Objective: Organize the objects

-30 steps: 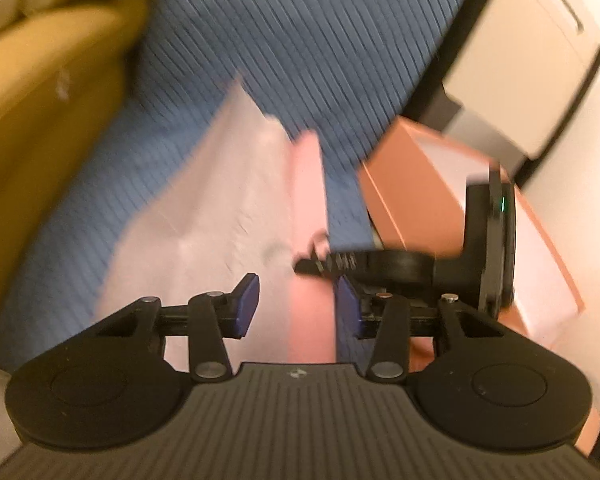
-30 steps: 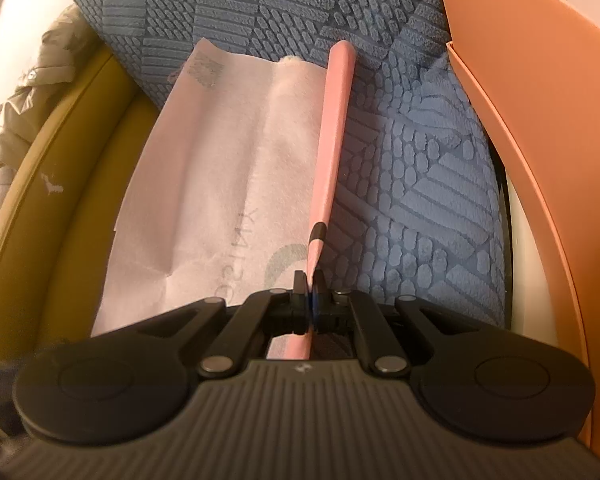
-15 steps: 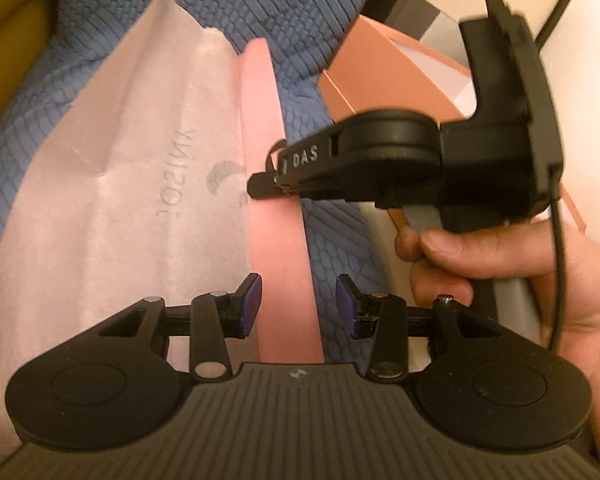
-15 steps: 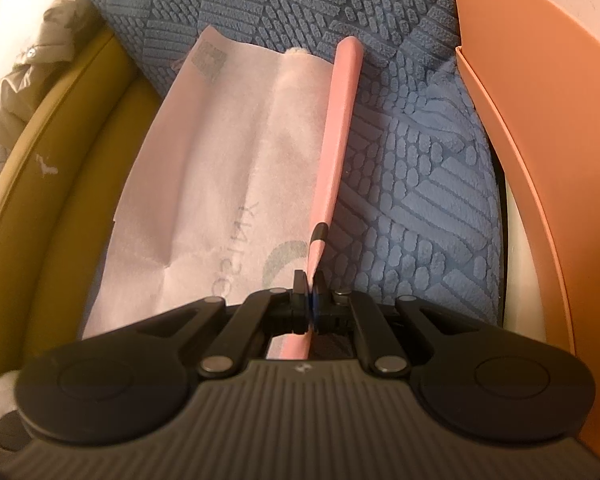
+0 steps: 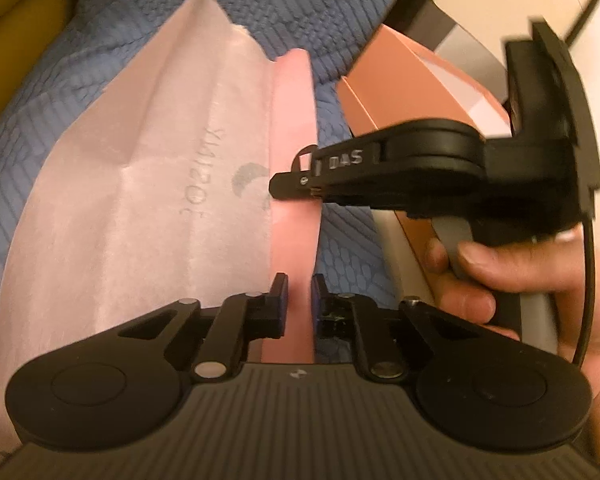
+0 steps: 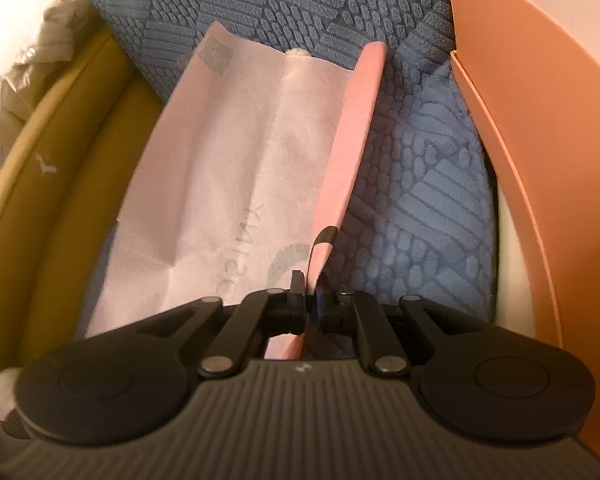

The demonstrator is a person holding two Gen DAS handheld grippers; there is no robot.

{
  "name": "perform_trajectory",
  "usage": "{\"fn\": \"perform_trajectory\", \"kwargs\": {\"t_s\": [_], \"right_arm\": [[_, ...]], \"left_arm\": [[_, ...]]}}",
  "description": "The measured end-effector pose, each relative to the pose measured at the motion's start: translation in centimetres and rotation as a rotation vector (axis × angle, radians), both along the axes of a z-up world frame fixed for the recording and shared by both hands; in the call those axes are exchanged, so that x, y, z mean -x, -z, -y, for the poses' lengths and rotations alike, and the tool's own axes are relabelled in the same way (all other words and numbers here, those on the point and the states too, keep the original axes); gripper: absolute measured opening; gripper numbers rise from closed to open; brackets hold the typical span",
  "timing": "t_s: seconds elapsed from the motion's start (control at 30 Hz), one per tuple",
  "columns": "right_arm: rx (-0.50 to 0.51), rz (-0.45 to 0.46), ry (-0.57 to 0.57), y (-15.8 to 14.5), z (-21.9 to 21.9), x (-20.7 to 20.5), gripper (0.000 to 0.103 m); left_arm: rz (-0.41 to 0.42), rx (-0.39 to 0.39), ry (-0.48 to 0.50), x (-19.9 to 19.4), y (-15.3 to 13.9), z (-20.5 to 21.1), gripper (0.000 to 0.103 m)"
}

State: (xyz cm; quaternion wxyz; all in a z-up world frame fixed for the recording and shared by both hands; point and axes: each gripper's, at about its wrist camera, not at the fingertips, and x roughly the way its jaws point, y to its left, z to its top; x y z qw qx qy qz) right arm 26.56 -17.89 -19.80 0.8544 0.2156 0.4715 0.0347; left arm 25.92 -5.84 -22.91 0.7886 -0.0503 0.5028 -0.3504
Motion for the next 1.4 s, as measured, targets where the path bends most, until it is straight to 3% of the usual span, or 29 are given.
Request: {"fn": "perform_trajectory", "kwargs": {"t_s": [0.13, 0.47, 0.83, 0.97, 1.13, 1.23, 1.4], "right_arm": [[-0.009, 0.047, -0.008, -0.9, -0.2, 0.3, 0.016], [-0.07, 0.162, -0.024, -2.2, -1.1, 0.5, 0.016], [0.035, 0.087, -0.1, 0.3, -3.9, -1.2, 0.013], [0.087, 0.084, -0.126, 0.8, -4.5, -1.4, 0.01], [0.048, 0.083, -0.114, 1.1, -3.8, -1.3, 0.01], [0.045, 0.081, -0.114, 1.2, -3.7, -1.3, 0.01], [0.002, 0.07, -0.098, 1.4, -2.9, -1.5, 0.009]], "left_arm": [[-0.037, 0.035, -0.039, -0.7, -0.1, -1.3, 0.009], [-0.194, 0.096, -0.154, -2.8, 1.3, -3.8, 0.008], [-0.271, 0.12, -0.199, -4.2, 2.5, -5.2, 0.009], [-0.235, 0.106, -0.187, -4.2, 2.1, -4.9, 0.01], [-0.107, 0.074, -0.168, -4.0, 0.5, -4.9, 0.01], [-0.097, 0.1, -0.148, -4.1, 0.5, -5.0, 0.01], [-0.111, 0.045, -0.111, -4.3, 1.6, -3.9, 0.009]]}}
